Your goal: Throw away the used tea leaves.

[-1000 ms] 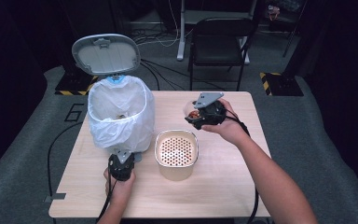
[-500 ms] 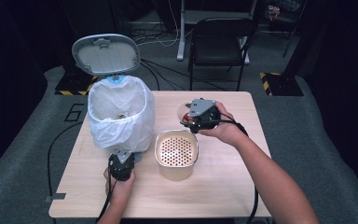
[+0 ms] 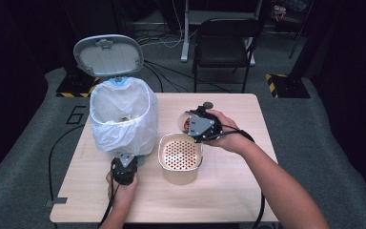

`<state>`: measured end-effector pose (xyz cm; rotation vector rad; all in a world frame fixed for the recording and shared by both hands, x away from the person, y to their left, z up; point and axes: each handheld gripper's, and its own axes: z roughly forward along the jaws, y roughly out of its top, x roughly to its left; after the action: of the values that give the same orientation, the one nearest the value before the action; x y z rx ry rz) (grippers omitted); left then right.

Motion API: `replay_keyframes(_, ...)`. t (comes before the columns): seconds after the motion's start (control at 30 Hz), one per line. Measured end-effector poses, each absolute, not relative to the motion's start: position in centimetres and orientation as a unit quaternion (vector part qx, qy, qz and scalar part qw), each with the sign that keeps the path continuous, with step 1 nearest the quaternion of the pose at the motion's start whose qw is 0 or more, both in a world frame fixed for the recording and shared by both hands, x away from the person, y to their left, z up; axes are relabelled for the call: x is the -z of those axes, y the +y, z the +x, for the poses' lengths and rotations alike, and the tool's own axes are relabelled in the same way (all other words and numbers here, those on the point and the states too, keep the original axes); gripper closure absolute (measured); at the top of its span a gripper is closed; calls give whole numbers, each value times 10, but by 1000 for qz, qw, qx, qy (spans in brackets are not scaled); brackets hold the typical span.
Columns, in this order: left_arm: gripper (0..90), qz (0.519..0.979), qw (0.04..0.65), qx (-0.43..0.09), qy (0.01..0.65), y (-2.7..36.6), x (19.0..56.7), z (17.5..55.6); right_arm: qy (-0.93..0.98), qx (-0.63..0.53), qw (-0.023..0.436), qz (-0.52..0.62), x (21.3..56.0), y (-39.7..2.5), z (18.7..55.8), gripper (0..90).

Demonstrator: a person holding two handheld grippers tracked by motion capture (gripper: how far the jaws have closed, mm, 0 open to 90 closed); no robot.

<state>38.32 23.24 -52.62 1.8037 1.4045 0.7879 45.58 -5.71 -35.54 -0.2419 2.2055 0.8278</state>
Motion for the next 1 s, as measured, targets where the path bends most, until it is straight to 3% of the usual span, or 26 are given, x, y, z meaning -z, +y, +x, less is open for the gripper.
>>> replay_keyframes(0.4,890,697,354,-305,543,232,526,383,825,-217,476,-214,363,-46,429,383)
replay_keyframes(1.0,889,696,356,-305,543,233,527,383,734,-67,561,-376,375,-27,407,393)
